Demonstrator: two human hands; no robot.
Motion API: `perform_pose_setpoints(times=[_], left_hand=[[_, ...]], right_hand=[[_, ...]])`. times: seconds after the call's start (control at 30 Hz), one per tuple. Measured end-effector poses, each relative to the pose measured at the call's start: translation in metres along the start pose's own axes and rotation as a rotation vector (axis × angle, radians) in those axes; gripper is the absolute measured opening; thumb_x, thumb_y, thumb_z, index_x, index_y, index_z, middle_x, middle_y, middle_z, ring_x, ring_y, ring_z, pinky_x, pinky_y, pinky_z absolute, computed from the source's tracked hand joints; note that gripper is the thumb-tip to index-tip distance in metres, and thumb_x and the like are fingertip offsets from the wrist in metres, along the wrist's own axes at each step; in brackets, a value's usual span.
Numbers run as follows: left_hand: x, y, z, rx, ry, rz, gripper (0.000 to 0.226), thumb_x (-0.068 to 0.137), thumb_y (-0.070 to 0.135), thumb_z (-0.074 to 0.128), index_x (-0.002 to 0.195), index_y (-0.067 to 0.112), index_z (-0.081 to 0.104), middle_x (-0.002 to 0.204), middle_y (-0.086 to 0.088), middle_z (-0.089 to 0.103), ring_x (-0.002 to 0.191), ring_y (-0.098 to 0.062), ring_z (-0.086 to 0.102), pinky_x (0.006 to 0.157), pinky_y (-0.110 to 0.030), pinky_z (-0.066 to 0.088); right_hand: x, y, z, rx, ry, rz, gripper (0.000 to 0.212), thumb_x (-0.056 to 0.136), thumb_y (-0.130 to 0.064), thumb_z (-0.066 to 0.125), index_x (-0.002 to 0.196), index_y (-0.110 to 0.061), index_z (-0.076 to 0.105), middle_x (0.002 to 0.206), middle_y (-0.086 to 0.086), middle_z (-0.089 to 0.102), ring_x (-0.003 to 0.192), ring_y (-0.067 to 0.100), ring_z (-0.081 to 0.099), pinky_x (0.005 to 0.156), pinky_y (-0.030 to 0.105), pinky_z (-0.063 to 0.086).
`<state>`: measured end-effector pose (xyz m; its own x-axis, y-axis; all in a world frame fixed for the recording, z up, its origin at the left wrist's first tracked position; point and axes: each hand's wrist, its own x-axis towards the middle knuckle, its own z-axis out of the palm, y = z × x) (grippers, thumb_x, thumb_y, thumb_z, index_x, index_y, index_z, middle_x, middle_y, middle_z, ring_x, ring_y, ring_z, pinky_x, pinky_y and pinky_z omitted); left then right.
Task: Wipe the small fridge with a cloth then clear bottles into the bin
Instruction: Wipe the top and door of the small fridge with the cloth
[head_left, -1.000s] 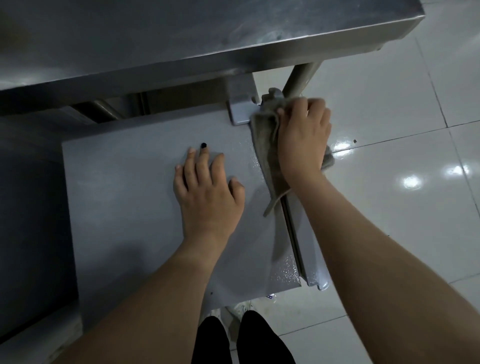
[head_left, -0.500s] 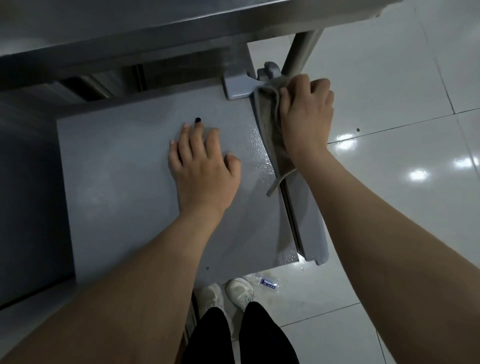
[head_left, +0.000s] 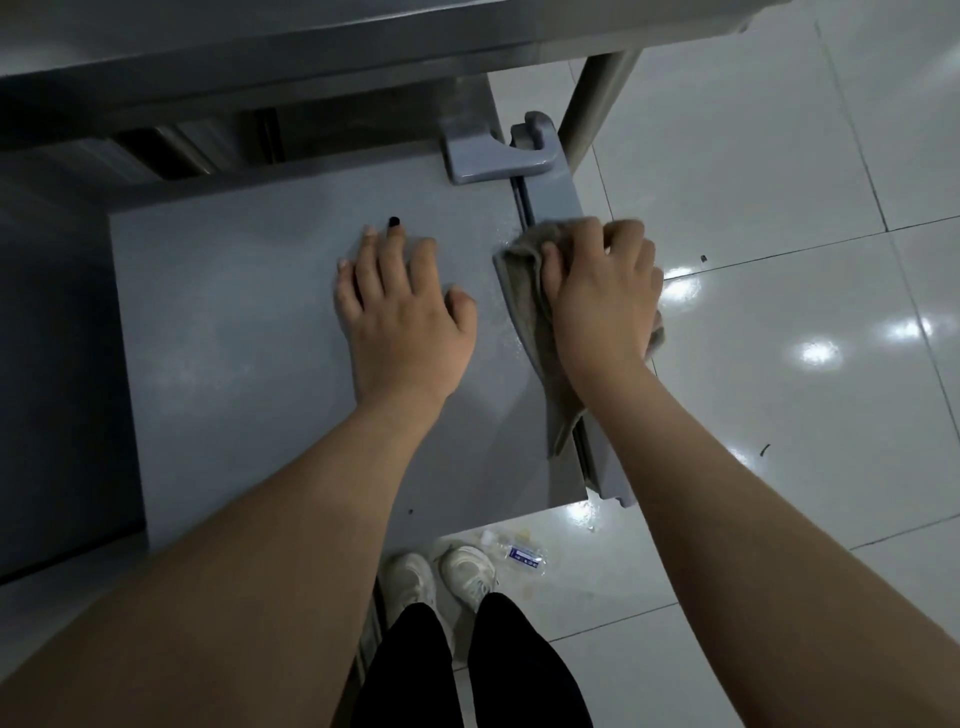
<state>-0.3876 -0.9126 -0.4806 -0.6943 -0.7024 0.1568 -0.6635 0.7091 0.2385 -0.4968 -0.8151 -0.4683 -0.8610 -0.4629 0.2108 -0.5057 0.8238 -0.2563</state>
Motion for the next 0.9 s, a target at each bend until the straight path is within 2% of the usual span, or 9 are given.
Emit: perform_pose_setpoints(times=[0.13, 0.23, 0.37, 0.5, 0.67, 0.9], left_hand=[[0.000, 0.000, 0.001, 0.003, 0.016, 0.006, 0.046, 0.080, 0.028, 0.042, 0.120, 0.007, 0.053, 0.133, -0.018, 0.051, 0.130, -0.037, 0.040, 0.106, -0.053, 0.027], [0.000, 0.000, 0.000, 0.000, 0.001, 0.008, 0.047, 0.080, 0.027, 0.040, 0.121, 0.007, 0.053, 0.134, -0.019, 0.049, 0.131, -0.037, 0.038, 0.107, -0.053, 0.026], [0.001, 0.001, -0.005, -0.035, -0.051, -0.013, 0.053, 0.080, 0.031, 0.034, 0.125, 0.008, 0.050, 0.141, -0.018, 0.043, 0.136, -0.034, 0.030, 0.110, -0.052, 0.020], [0.000, 0.001, -0.008, -0.050, -0.061, -0.018, 0.054, 0.080, 0.034, 0.033, 0.124, 0.008, 0.049, 0.142, -0.017, 0.040, 0.137, -0.033, 0.027, 0.112, -0.050, 0.017], [-0.002, 0.001, -0.010, -0.050, -0.072, 0.028, 0.050, 0.081, 0.030, 0.040, 0.123, 0.004, 0.050, 0.139, -0.020, 0.042, 0.134, -0.035, 0.031, 0.111, -0.053, 0.018], [-0.022, 0.007, -0.013, -0.030, -0.166, 0.082, 0.057, 0.084, 0.034, 0.043, 0.134, 0.005, 0.040, 0.148, -0.020, 0.030, 0.140, -0.034, 0.021, 0.113, -0.052, 0.010]], right_hand=[[0.037, -0.014, 0.008, -0.063, -0.045, -0.029, 0.035, 0.096, -0.034, 0.038, 0.115, -0.009, 0.053, 0.112, 0.019, 0.050, 0.099, 0.035, 0.048, 0.075, 0.041, 0.033], [0.051, -0.019, 0.011, -0.098, -0.068, -0.043, 0.038, 0.098, -0.036, 0.033, 0.125, -0.014, 0.047, 0.121, 0.016, 0.047, 0.106, 0.033, 0.045, 0.078, 0.039, 0.034], [0.044, -0.015, 0.008, -0.081, -0.109, -0.034, 0.038, 0.097, -0.038, 0.034, 0.124, -0.014, 0.046, 0.123, 0.015, 0.045, 0.106, 0.033, 0.044, 0.076, 0.038, 0.032], [0.014, -0.004, 0.000, -0.061, -0.077, -0.023, 0.037, 0.096, -0.039, 0.038, 0.118, -0.012, 0.050, 0.117, 0.016, 0.048, 0.101, 0.033, 0.046, 0.071, 0.036, 0.028], [-0.028, 0.009, -0.009, -0.036, -0.001, 0.006, 0.033, 0.092, -0.037, 0.045, 0.104, -0.009, 0.058, 0.104, 0.020, 0.053, 0.089, 0.036, 0.050, 0.066, 0.039, 0.033], [-0.064, 0.019, -0.021, 0.011, 0.000, 0.052, 0.032, 0.090, -0.035, 0.048, 0.100, -0.007, 0.060, 0.100, 0.021, 0.055, 0.086, 0.038, 0.051, 0.067, 0.043, 0.040]])
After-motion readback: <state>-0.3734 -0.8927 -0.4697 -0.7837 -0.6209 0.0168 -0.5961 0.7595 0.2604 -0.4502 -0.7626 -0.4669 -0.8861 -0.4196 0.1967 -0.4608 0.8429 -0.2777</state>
